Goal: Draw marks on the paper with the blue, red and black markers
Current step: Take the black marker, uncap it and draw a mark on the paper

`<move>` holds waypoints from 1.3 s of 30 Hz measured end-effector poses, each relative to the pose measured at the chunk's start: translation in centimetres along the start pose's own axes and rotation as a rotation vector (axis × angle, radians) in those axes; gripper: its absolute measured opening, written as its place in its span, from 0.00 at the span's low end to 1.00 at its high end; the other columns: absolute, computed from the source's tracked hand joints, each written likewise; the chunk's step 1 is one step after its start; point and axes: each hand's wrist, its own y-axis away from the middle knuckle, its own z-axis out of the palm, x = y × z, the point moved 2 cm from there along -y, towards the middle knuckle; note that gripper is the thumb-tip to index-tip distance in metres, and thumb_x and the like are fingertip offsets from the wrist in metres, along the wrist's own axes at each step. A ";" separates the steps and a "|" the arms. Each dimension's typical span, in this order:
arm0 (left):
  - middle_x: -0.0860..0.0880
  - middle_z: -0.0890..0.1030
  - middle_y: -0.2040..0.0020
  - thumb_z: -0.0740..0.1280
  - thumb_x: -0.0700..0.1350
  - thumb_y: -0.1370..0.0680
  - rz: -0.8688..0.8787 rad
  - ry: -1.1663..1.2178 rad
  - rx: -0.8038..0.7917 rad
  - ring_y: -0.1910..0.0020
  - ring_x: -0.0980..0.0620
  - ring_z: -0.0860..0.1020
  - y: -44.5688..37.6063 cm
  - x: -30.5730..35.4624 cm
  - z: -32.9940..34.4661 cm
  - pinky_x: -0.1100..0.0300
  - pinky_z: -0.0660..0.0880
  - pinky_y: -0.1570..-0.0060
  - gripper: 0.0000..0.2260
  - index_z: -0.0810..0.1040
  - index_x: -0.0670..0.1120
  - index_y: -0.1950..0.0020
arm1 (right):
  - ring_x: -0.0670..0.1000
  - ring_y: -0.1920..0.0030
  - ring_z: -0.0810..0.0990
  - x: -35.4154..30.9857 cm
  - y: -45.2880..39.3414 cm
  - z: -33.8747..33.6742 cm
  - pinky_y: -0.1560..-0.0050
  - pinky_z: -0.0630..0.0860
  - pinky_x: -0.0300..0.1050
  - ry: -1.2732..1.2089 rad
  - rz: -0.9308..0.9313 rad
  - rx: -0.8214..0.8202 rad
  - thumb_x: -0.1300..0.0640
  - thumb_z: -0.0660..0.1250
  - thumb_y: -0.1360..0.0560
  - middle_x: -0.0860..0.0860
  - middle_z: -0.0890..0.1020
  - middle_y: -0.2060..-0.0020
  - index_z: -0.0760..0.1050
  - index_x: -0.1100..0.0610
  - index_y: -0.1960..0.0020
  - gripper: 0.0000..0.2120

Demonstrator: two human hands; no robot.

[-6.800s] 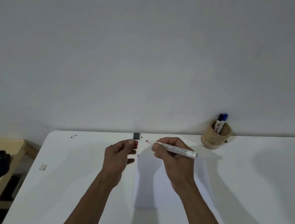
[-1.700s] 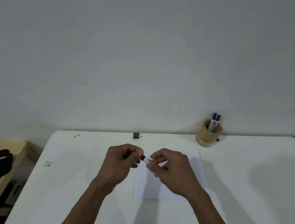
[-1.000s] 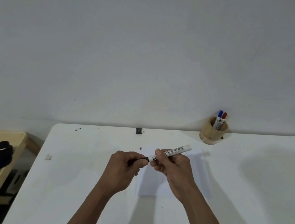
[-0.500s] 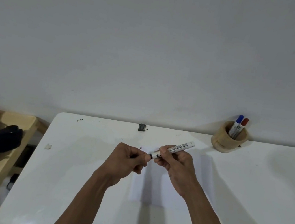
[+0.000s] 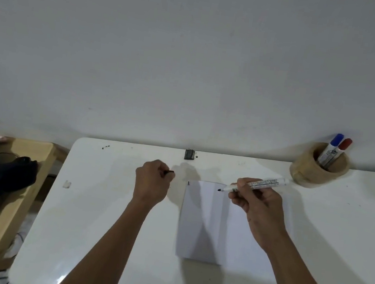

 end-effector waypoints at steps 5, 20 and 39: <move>0.43 0.83 0.53 0.70 0.39 0.23 0.100 -0.090 -0.054 0.56 0.46 0.79 -3.2 -0.7 2.2 0.57 0.73 0.55 0.05 0.81 0.40 0.49 | 0.54 0.61 0.86 1.8 0.3 1.8 0.56 0.84 0.44 0.028 -0.011 0.063 0.67 0.73 0.26 0.51 0.86 0.64 0.81 0.63 0.51 0.04; 0.45 0.79 0.43 0.69 0.47 0.25 0.136 -0.047 -0.031 0.43 0.45 0.76 -0.8 -2.7 1.7 0.55 0.72 0.48 0.22 0.71 0.47 0.32 | 0.53 0.62 0.86 3.8 -0.5 5.2 0.58 0.83 0.44 0.152 -0.002 0.077 0.67 0.75 0.26 0.53 0.84 0.64 0.79 0.61 0.54 0.06; 0.46 0.74 0.27 0.61 0.60 0.21 0.683 -0.428 0.013 0.25 0.46 0.68 4.9 -7.7 6.2 0.42 0.63 0.27 0.22 0.76 0.52 0.30 | 0.57 0.66 0.84 6.6 -4.4 4.9 0.67 0.79 0.45 0.658 -0.266 -0.005 0.64 0.81 0.33 0.56 0.86 0.66 0.79 0.64 0.64 0.10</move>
